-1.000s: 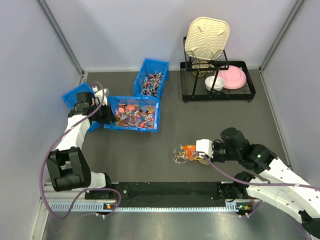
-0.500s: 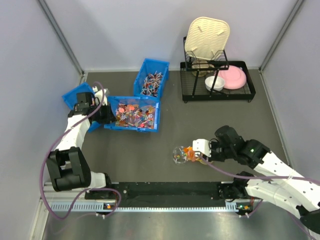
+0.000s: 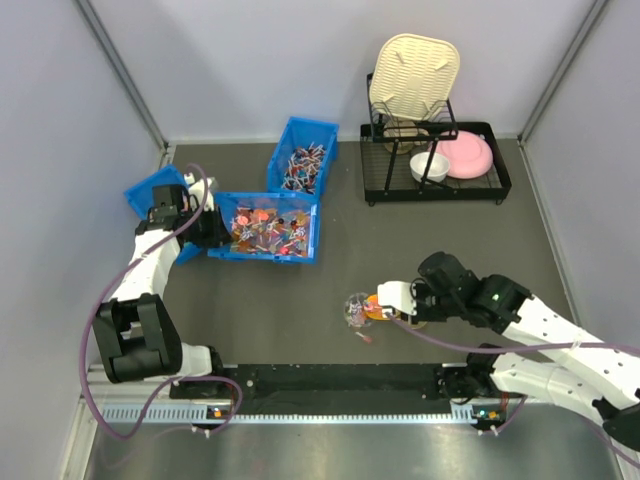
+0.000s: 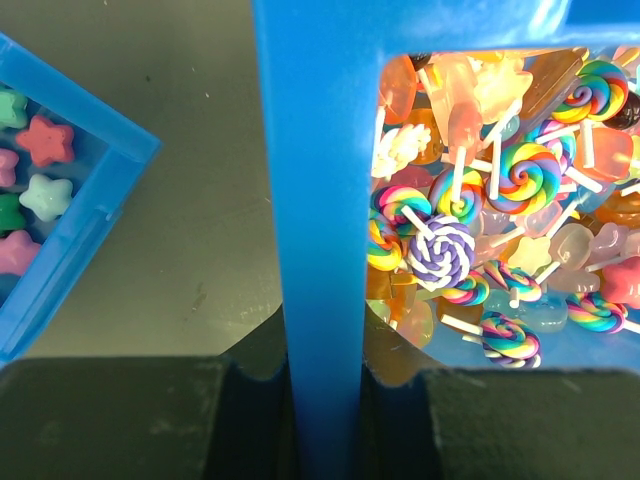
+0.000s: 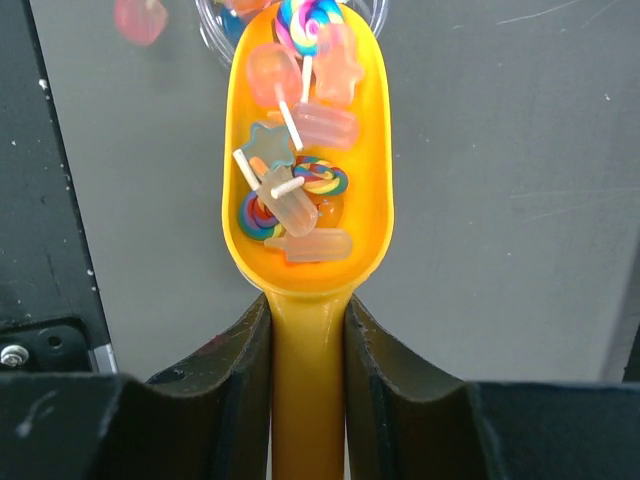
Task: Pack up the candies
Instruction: Place the fake candies in the packing bottle.
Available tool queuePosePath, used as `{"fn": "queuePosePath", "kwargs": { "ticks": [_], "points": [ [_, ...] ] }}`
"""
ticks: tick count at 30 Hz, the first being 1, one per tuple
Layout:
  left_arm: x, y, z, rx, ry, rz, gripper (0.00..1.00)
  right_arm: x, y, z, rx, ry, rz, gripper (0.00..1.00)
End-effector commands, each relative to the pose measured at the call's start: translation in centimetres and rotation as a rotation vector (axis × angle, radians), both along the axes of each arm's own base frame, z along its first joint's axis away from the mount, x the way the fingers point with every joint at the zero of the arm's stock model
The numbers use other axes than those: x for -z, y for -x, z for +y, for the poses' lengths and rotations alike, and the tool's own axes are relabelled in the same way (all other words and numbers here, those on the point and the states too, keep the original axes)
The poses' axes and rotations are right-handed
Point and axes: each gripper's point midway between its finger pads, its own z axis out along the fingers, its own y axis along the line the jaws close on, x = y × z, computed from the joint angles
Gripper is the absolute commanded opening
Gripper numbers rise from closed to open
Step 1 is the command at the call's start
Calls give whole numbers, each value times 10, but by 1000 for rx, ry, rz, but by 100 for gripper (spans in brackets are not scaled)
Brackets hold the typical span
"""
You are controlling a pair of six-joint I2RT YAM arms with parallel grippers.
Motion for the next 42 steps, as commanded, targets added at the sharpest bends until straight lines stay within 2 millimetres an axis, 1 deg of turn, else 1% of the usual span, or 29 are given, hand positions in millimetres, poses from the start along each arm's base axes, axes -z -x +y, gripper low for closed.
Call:
{"fn": "queuePosePath", "kwargs": {
  "ticks": [1,7,12,17,18,20,24,26,32,39,42],
  "points": [
    [-46,-18,-18,57,111,-167,0,-24,-9,3,3,5,-59,0],
    [-46,-17,-18,56,113,-167,0,-27,-10,5,-6,25,-60,0],
    [-46,-18,-18,59,117,-169,0,-25,-10,4,-20,50,-67,0],
    [-45,-18,-18,57,115,-166,0,-32,-14,0,-19,92,-102,0],
    [-46,-18,-18,59,115,-168,0,-36,-16,1,-20,91,-110,0],
    [-46,-17,-18,58,116,-169,0,-37,-17,0,-27,121,-123,0],
    [-46,-17,-18,57,115,-168,0,-46,-18,3,-46,153,-146,0],
    [-46,-18,-17,54,112,-171,0,-45,-16,5,-61,173,-144,0],
    [-47,-17,-17,55,112,-175,0,-42,-16,1,-71,235,-162,0],
    [-46,-17,-17,52,111,-174,0,-57,-19,12,-91,231,-184,0],
    [-46,-17,-17,54,110,-175,0,-53,-16,19,-119,251,-182,0]
  ]
}}
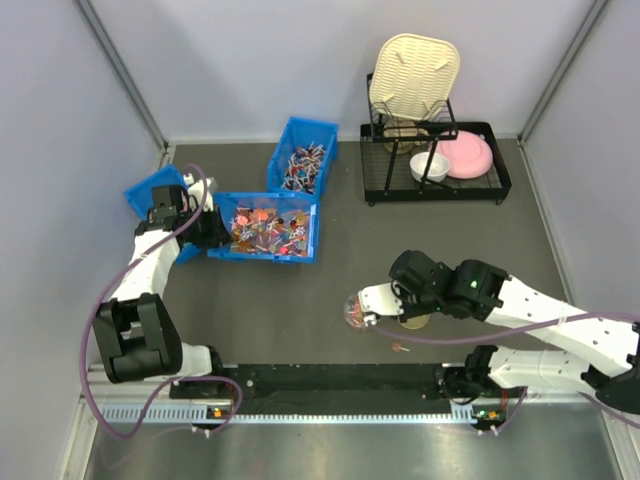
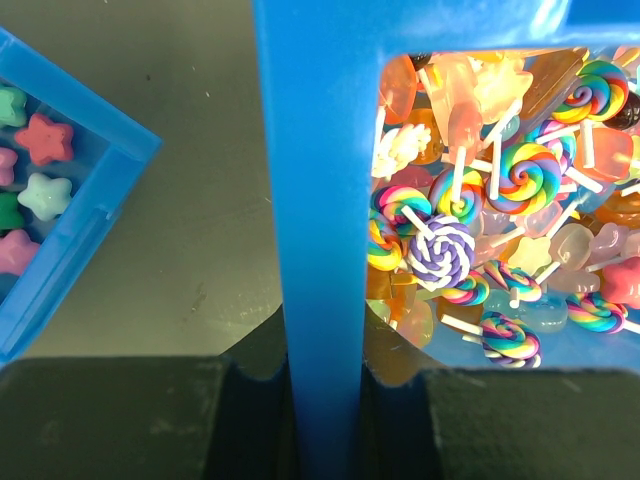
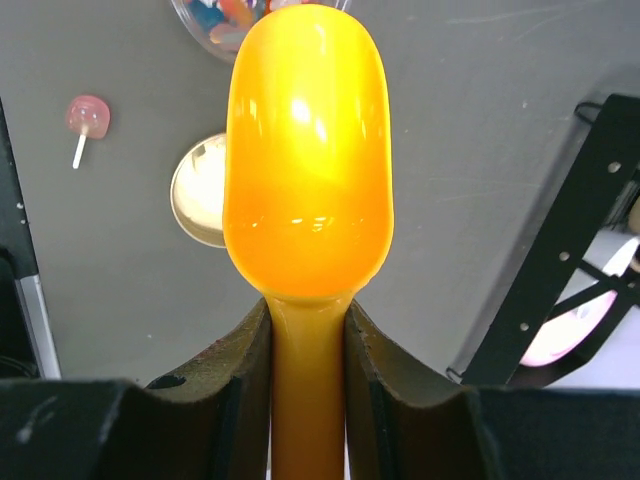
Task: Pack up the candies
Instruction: Place the fake candies in the packing bottle, then scoop the fake candies from the storage box.
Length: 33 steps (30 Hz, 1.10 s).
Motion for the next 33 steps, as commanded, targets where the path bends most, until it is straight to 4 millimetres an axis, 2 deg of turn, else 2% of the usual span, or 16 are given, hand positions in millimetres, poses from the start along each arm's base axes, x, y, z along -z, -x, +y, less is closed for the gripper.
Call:
{"fn": "queuePosePath", "kwargs": {
  "ticks": [1,5,9,12,13,16,21,26,29,33],
  "points": [
    [-47,-18,-18,57,101,-174,0,-11,-3,14,-25,13,-37,0],
    [-49,-18,-18,57,100,-179,0,1,2,23,-50,59,-20,0],
    [-48,-17,-17,57,98,-179,0,8,-1,32,-46,61,-19,0],
    [-48,-17,-17,59,99,-181,0,13,-13,41,-23,56,-69,0],
    [-48,-17,-17,57,99,-180,0,9,-24,51,-3,16,-122,0],
    [-48,-17,-18,60,99,-180,0,14,-39,62,17,8,-193,0],
    [-49,-16,-17,58,98,-182,0,25,-53,78,42,5,-233,0],
    [-49,-16,-17,57,98,-184,0,13,-74,94,87,-47,-319,0],
    [-49,-16,-18,60,100,-182,0,8,-84,93,117,-46,-333,0],
    [-51,-16,-18,64,100,-190,0,-10,-76,88,73,-74,-320,0]
  ]
}}
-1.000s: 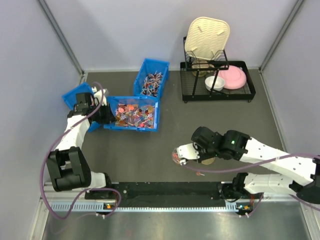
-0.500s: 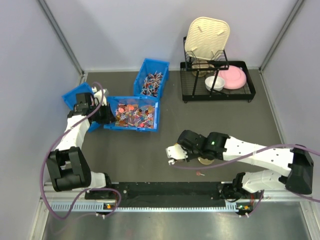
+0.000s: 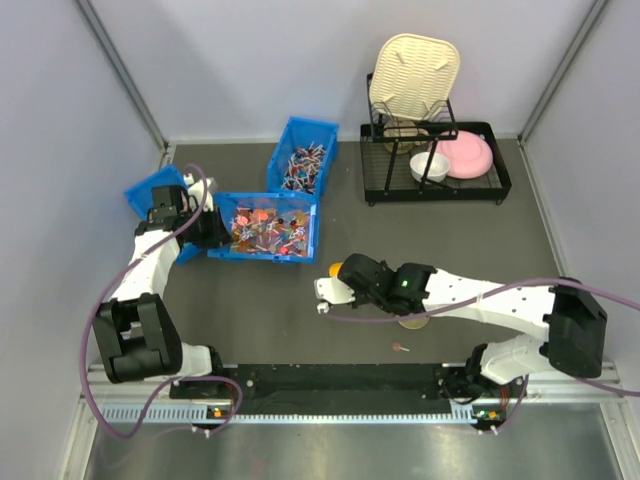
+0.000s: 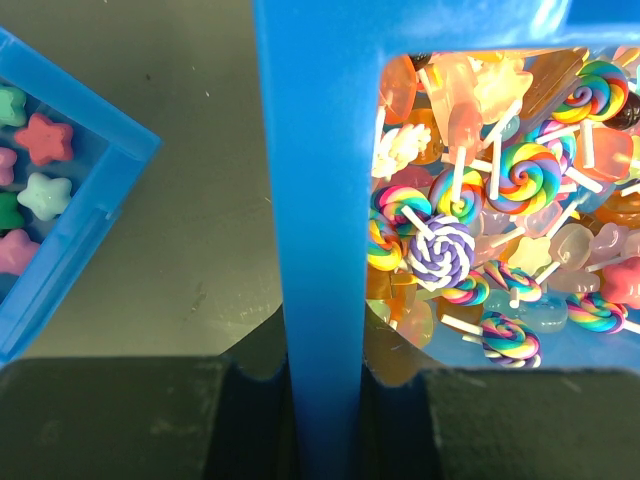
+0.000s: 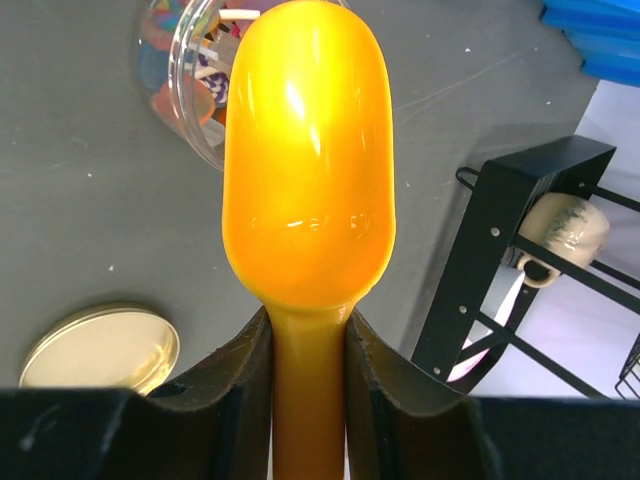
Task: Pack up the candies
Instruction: Scoop the fake candies from the storage box.
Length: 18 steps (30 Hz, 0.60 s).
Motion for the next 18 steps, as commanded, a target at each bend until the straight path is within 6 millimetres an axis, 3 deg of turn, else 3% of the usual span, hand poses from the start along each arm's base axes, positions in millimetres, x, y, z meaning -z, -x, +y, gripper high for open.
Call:
{"fn": "queuePosePath", "kwargs": {
  "ticks": [1,2,8,15,16,18],
  "points": [
    [-51,-15,-19,65,103,-188,0,-47,-7,4,-4,-102,-61,0],
    [-51,-15,-20,70,108,-188,0,-67,-6,7,-12,-150,-71,0],
    [-46,-16,-20,73,107,-157,0,-125,-12,19,-17,-244,-126,0],
    [-45,-20,-13,52,-18,-131,0,-154,-43,51,-14,-202,-207,0],
    [-43,-18,-13,50,-28,-119,0,-145,-51,57,-12,-166,-202,0],
    [-42,-19,-12,50,-46,-116,0,-151,-63,62,-13,-137,-231,0]
  ]
}}
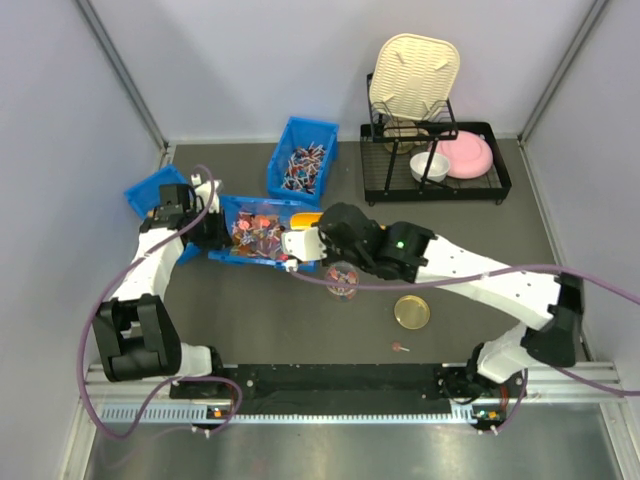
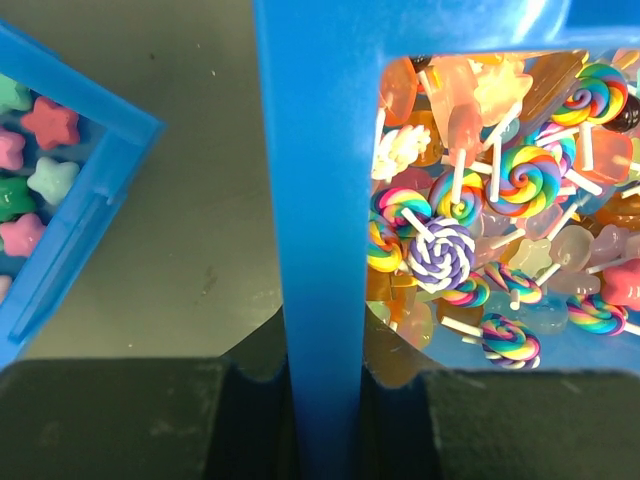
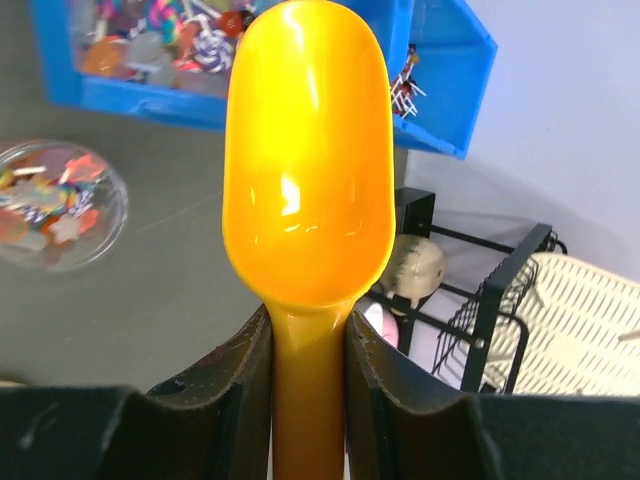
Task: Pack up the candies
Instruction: Scoop the fake candies from the storage box.
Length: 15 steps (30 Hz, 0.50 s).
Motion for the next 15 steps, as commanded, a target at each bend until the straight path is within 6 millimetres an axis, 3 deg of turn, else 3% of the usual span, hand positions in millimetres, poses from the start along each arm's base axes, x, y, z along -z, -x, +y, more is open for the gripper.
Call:
{"fn": "queuePosePath", "kwargs": {
  "ticks": [1,3,6,10,13,15],
  "points": [
    [-45,-25,-7,19,4,-140,0,-5,-38,9,60,104,-87,0],
    [-44,-26,-6,14,-22,-142,0,9,-45,18,39,172,-89,0],
    [-44,-25,-9,22,-18,-145,0,15,-53,30,25,231,-106,0],
    [-45,-25,-11,23,-15,-145,0,44,-65,51,5,375,-114,0],
    [-44,-25,-13,24,-14,-149,0,54,-62,67,-40,426,-111,0],
    [-44,-25,-13,26,-12,-152,0,77,-60,79,-81,475,-78,0]
  ]
}}
